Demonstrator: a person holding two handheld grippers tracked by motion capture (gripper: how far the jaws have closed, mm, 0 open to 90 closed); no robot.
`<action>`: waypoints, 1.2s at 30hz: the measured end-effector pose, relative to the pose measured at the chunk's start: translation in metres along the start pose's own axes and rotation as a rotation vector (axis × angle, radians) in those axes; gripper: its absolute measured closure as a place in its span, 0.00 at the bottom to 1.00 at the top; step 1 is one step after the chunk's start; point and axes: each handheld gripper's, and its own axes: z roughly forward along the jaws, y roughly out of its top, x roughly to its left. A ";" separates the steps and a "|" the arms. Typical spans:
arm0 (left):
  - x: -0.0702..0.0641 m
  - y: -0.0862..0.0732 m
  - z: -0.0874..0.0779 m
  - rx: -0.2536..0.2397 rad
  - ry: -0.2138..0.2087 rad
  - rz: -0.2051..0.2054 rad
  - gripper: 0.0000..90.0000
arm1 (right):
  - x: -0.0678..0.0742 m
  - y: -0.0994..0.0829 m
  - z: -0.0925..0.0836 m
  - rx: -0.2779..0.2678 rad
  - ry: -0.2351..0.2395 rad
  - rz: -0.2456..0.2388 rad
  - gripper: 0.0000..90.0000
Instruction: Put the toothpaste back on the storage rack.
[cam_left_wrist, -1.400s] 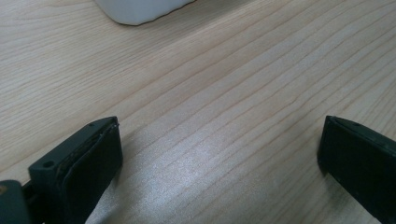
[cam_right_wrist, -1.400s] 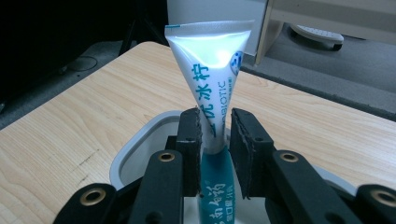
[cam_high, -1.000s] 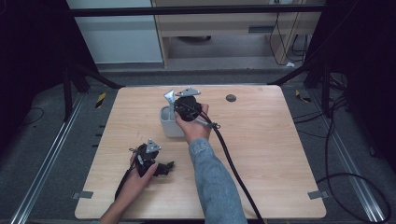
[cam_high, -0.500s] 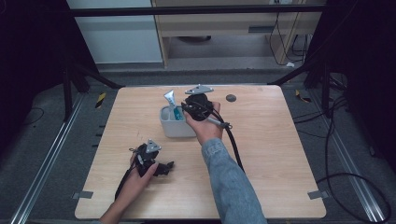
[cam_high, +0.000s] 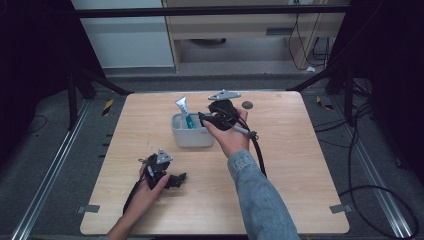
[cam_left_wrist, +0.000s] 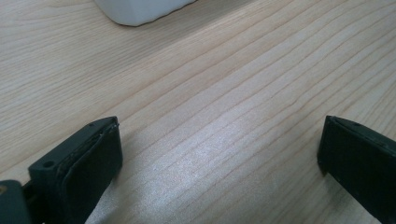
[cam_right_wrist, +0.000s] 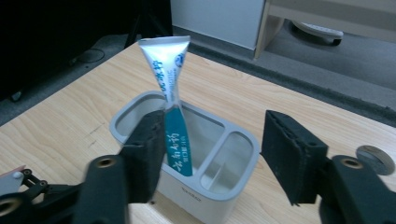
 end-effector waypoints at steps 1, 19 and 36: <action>0.000 0.000 0.000 0.000 0.000 0.000 0.00 | -0.002 -0.001 -0.002 -0.004 -0.002 0.001 0.37; 0.000 0.000 0.000 0.000 0.000 0.001 0.00 | -0.034 -0.011 -0.020 0.017 -0.033 -0.002 0.12; -0.001 0.000 0.000 0.001 -0.003 0.001 0.00 | -0.074 -0.048 -0.032 0.088 -0.099 0.043 0.10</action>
